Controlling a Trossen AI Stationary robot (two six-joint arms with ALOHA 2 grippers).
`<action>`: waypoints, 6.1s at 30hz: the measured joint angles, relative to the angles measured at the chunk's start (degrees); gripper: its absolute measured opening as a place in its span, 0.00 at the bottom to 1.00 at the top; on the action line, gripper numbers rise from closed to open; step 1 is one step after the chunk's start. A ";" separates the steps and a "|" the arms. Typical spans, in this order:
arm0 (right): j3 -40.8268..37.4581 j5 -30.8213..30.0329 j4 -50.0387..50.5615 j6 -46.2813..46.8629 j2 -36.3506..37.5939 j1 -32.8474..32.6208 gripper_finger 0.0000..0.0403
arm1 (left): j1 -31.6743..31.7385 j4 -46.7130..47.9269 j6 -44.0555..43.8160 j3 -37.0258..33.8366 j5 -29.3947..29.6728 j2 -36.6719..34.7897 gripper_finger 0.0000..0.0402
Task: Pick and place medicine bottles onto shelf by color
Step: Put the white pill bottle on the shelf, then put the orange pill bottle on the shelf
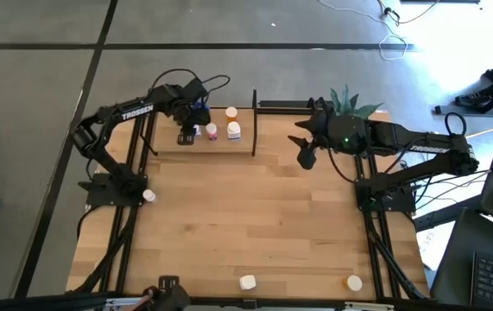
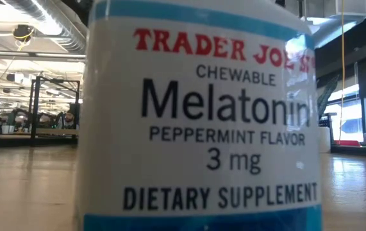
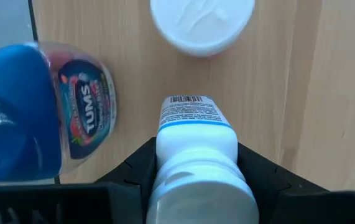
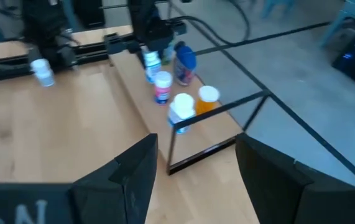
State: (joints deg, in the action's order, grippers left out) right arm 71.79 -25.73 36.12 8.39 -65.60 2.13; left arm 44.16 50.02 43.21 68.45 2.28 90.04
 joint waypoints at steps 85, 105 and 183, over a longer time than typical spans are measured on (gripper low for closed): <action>0.00 -1.62 -0.48 0.19 0.00 0.01 0.54 | 1.18 0.44 0.45 -0.02 -2.31 1.92 0.66; 0.00 -1.63 -0.48 0.19 0.00 0.00 0.54 | -1.11 3.33 -3.75 0.00 2.73 -6.60 0.66; 0.02 50.03 7.79 19.67 -17.17 -17.98 0.54 | -66.62 18.58 -77.02 0.02 9.97 -24.81 0.66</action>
State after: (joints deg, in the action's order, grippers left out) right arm 71.81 24.30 43.91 28.05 -82.77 -15.85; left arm -22.46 68.60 -33.81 68.47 12.25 65.23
